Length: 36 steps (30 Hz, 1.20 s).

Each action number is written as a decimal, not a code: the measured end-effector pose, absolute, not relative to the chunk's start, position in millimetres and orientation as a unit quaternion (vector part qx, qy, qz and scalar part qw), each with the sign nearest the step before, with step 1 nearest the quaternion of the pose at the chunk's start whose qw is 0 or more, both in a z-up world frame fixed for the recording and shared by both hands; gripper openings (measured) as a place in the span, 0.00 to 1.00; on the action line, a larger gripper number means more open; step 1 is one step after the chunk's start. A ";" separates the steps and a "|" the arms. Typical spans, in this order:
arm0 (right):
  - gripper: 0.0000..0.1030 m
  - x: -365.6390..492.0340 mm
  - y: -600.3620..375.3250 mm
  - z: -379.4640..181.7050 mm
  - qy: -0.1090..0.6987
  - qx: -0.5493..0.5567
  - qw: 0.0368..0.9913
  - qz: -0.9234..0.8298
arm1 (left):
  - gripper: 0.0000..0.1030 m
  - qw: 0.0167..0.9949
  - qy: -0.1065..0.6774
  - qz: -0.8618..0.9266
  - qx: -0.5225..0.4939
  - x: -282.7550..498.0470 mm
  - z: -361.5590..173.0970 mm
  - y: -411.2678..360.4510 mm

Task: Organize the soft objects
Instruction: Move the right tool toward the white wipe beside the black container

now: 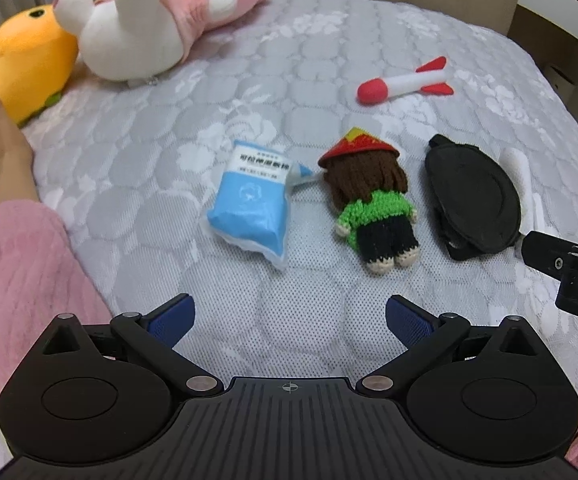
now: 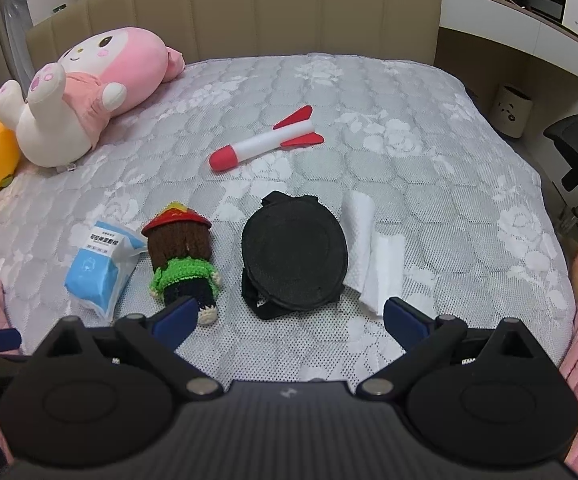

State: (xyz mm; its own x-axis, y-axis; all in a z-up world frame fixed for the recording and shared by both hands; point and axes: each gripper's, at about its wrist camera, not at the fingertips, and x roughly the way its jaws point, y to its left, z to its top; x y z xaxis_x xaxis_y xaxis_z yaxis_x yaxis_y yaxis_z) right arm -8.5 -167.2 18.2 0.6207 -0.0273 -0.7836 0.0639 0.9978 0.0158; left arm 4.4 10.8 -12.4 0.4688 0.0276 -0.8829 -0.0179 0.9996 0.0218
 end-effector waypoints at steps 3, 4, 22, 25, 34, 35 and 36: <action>0.97 -1.7 -168.3 14.1 0.446 0.029 0.894 -0.020 | 1.00 0.853 0.522 0.011 0.000 4.2 -15.3 11.6; 0.97 -8.0 -169.4 13.9 0.438 0.032 0.898 -0.021 | 1.00 0.853 0.522 0.010 0.001 3.6 -15.5 11.1; 0.97 -9.3 -166.4 8.7 0.453 0.029 0.891 -0.022 | 1.00 0.851 0.525 0.004 -0.001 3.3 -13.4 5.1; 0.97 -10.4 -166.7 7.1 0.452 0.030 0.891 -0.020 | 1.00 0.851 0.525 0.001 0.000 2.2 -14.6 3.4; 0.97 -9.7 -167.3 3.1 0.452 0.034 0.891 -0.013 | 1.00 0.849 0.528 0.001 0.000 4.9 -16.8 2.1; 0.97 -9.5 -167.7 2.6 0.451 0.035 0.892 -0.011 | 1.00 0.849 0.529 0.001 0.000 5.4 -17.2 2.1; 0.97 -9.3 -168.1 2.1 0.451 0.036 0.892 -0.011 | 1.00 0.848 0.529 0.001 0.000 5.8 -17.6 2.2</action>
